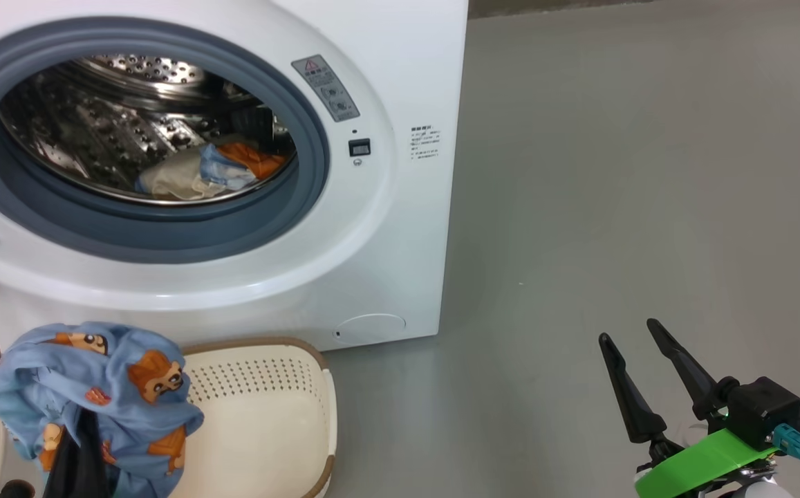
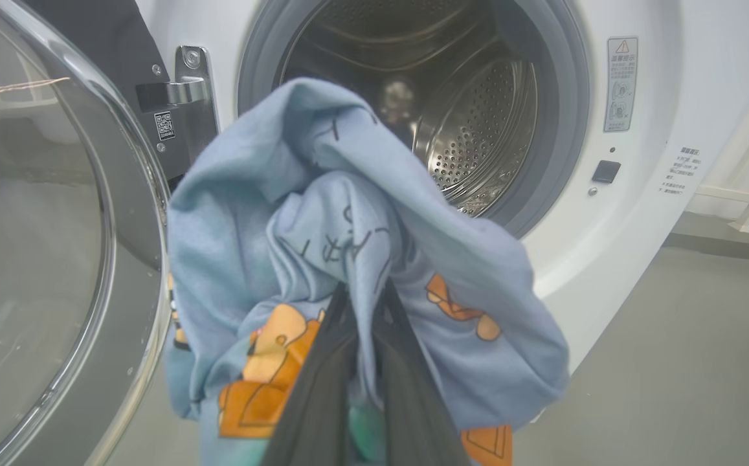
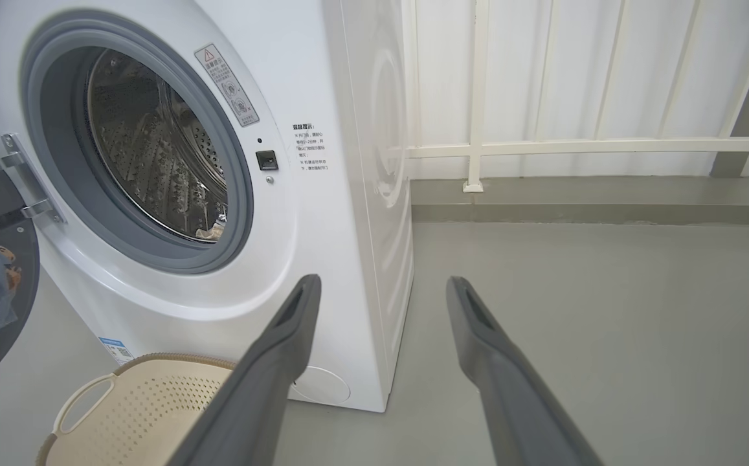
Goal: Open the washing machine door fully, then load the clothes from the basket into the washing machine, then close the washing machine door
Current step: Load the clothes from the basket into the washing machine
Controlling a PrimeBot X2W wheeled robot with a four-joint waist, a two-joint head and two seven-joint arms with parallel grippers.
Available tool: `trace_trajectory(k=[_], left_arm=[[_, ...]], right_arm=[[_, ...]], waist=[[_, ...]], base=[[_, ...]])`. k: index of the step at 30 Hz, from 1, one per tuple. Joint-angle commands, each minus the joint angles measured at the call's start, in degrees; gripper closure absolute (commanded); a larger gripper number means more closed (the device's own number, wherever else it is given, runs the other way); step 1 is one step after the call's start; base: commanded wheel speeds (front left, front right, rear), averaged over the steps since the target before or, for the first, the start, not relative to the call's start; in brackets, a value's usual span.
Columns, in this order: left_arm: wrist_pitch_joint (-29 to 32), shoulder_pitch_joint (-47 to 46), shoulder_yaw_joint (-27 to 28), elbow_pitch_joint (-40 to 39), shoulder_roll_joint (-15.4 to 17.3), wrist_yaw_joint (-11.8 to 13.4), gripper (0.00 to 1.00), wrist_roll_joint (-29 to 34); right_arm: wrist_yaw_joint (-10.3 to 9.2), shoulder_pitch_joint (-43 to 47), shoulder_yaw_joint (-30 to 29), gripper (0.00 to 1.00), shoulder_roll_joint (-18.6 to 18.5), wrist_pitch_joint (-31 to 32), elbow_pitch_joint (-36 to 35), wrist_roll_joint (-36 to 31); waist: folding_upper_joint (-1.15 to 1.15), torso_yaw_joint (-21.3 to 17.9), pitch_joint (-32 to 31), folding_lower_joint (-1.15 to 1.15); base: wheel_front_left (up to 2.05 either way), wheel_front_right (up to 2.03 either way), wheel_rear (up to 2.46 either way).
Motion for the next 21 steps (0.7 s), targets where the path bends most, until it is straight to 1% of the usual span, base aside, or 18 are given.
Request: trace_trajectory(k=[1, 12, 16, 21], left_arm=[[-0.36, -2.03, 1.56, -1.19, 0.67, 0.46, 1.00, -0.49], [-0.36, -8.43, 0.15, 1.06, 0.67, 0.13, 1.00, 1.00], [-0.36, -12.93, 0.09, 2.81, 0.75, -0.39, 1.00, 2.19], [-0.36, -19.70, 0.31, 5.40, 2.08, -0.86, 1.00, 3.31]], right_arm=[[0.16, -0.73, 0.79, 0.00, -0.59, -0.27, -1.67, 0.71], [0.16, -2.30, 0.57, 0.00, -0.61, -0.27, -2.58, 0.65], [0.16, -3.30, 0.40, 0.00, -0.57, -0.27, -3.06, 0.43], [0.16, -4.48, 0.19, 0.00, -0.32, -0.27, -3.51, 0.29]], waist=[[0.00, 0.20, 0.65, 0.00], [0.00, -0.06, 5.72, 0.00], [0.00, -0.64, 8.52, 0.00], [0.00, -1.55, 11.79, 0.00]], base=[[0.00, 0.00, 0.00], [0.00, 0.00, 0.00], [0.00, 0.00, 0.00], [0.00, 0.00, 0.00]])
